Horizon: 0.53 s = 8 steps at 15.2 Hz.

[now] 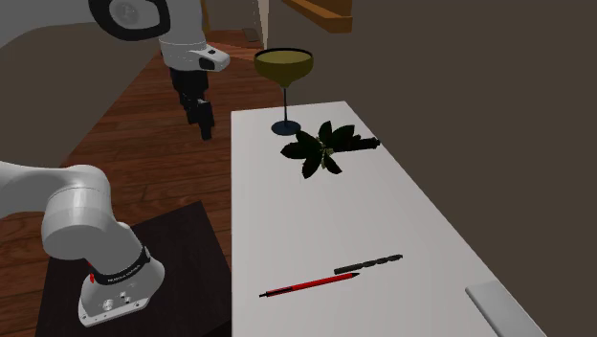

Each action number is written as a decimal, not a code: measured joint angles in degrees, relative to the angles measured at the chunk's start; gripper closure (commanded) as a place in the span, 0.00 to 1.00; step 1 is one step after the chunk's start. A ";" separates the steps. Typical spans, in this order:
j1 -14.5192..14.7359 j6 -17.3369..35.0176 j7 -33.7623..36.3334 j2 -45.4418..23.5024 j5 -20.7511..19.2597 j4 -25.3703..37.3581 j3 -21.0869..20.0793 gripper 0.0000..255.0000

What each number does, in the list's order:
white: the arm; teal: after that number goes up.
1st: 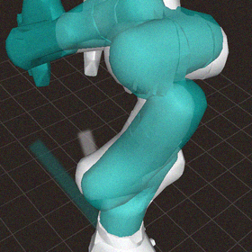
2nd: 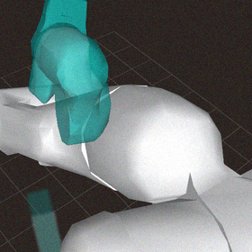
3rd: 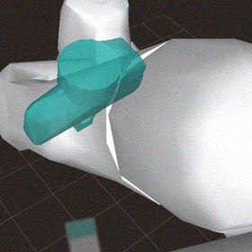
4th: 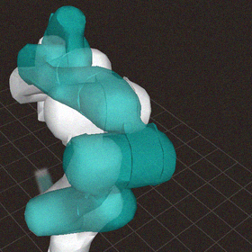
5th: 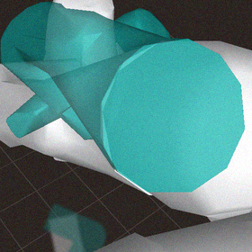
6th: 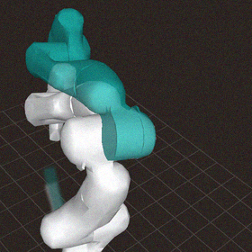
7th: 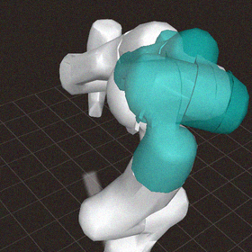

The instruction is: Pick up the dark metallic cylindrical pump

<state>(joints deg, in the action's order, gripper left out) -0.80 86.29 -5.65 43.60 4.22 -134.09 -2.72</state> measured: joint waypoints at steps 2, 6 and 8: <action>-0.14 0.55 0.42 -0.76 0.10 0.29 -0.15 0.00; -1.48 5.30 2.47 -7.94 -0.03 3.30 -0.33 0.00; -2.17 7.54 3.75 -12.20 -0.10 5.67 -0.47 0.00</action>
<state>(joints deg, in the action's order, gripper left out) -2.97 93.83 -1.90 31.40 4.11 -128.42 -3.19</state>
